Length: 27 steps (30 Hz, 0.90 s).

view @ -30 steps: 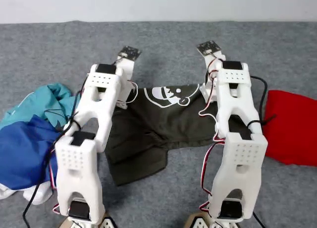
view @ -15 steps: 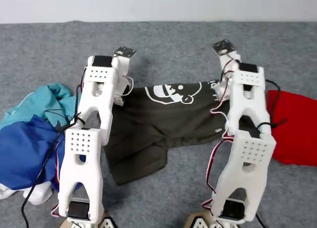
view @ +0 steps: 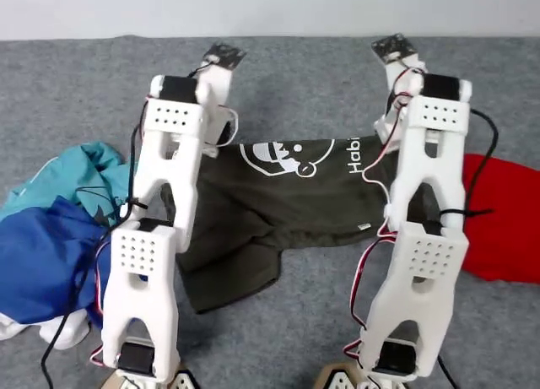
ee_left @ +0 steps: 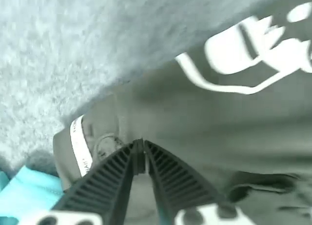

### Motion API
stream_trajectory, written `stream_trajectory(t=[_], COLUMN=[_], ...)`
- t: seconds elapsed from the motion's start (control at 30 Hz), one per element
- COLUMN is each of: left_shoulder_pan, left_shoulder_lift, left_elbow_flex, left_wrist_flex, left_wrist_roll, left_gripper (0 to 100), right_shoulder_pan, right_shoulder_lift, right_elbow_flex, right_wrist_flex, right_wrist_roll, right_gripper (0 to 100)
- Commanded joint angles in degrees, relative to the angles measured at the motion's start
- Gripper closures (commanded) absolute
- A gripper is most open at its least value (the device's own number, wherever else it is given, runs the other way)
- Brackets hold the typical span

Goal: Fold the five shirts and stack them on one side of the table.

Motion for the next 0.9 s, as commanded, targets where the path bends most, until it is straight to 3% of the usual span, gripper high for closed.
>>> stream_trajectory(t=[0.0,0.13,0.27,0.5,0.87], left_shoulder_pan=[2.5,3.7,5.1,7.4,7.3], left_shoulder_lift=[-7.4,-12.1,-17.0,-24.1,-19.1], left_elbow_flex=[1.8,8.7,20.2,38.9,51.5], left_wrist_flex=[1.6,1.6,1.6,0.1,-4.7], left_wrist_roll=[-0.6,-0.6,-0.6,-0.8,-0.8], left_gripper=[99,99,99,99,99], right_shoulder_pan=[-1.3,-2.3,-1.8,-3.7,0.2], right_shoulder_lift=[-1.0,-1.0,-2.6,-10.1,-9.1], right_elbow_flex=[-3.5,-5.4,-5.0,9.6,21.0], right_wrist_flex=[5.6,12.4,12.9,12.8,8.5], right_wrist_roll=[-0.1,-0.4,-5.2,-6.2,-6.0], right_gripper=[89.9,89.9,94.9,95.5,95.8])
